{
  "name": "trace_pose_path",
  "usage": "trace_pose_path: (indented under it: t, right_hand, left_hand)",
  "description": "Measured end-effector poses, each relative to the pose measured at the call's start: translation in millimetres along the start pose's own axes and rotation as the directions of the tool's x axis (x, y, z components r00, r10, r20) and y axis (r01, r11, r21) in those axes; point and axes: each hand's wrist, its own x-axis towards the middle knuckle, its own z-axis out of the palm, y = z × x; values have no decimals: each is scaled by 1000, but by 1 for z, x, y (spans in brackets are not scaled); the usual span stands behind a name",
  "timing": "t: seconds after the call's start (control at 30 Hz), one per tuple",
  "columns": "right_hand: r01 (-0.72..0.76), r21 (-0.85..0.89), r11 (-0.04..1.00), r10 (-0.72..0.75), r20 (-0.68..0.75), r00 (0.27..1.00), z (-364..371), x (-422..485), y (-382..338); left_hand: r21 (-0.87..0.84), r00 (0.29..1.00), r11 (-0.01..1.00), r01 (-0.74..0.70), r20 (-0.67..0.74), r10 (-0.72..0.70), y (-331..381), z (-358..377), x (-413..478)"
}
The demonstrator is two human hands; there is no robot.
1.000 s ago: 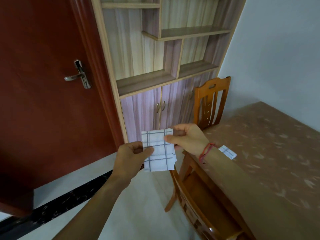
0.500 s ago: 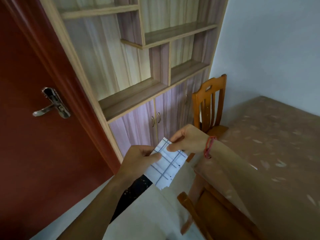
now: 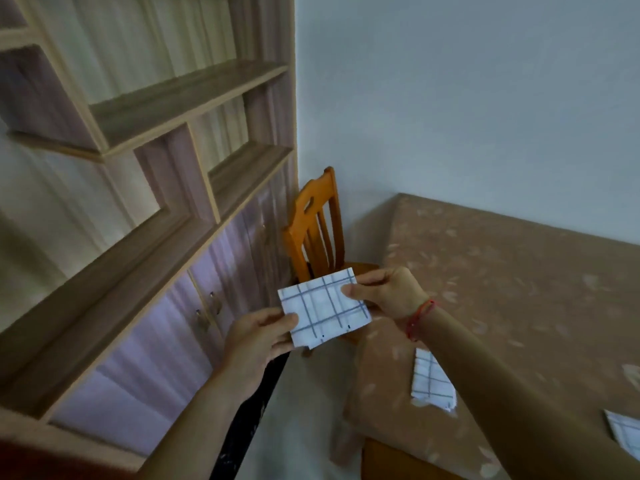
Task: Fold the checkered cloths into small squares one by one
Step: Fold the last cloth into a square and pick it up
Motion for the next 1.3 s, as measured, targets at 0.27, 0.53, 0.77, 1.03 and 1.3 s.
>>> trace_pose_path:
  t: [0.27, 0.53, 0.77, 1.03, 1.3]
  right_hand:
    - [-117, 131, 985, 155, -344, 926, -12, 43, 1]
    - [-207, 179, 962, 272, -525, 807, -54, 47, 15]
    - [-212, 256, 943, 330, -656, 679, -104, 62, 40]
    - [-234, 297, 926, 376, -660, 650, -179, 115, 85]
    - [-336, 263, 904, 422, -667, 614, -233, 182, 143]
  left_hand:
    - [218, 983, 976, -7, 179, -33, 31, 19, 122]
    - [340, 934, 940, 9, 332, -129, 25, 77, 178]
    - [378, 874, 924, 48, 432, -222, 17, 137, 207]
    - [489, 897, 872, -10, 390, -209, -14, 211, 264]
    - [522, 936, 853, 5, 297, -187, -66, 269, 346]
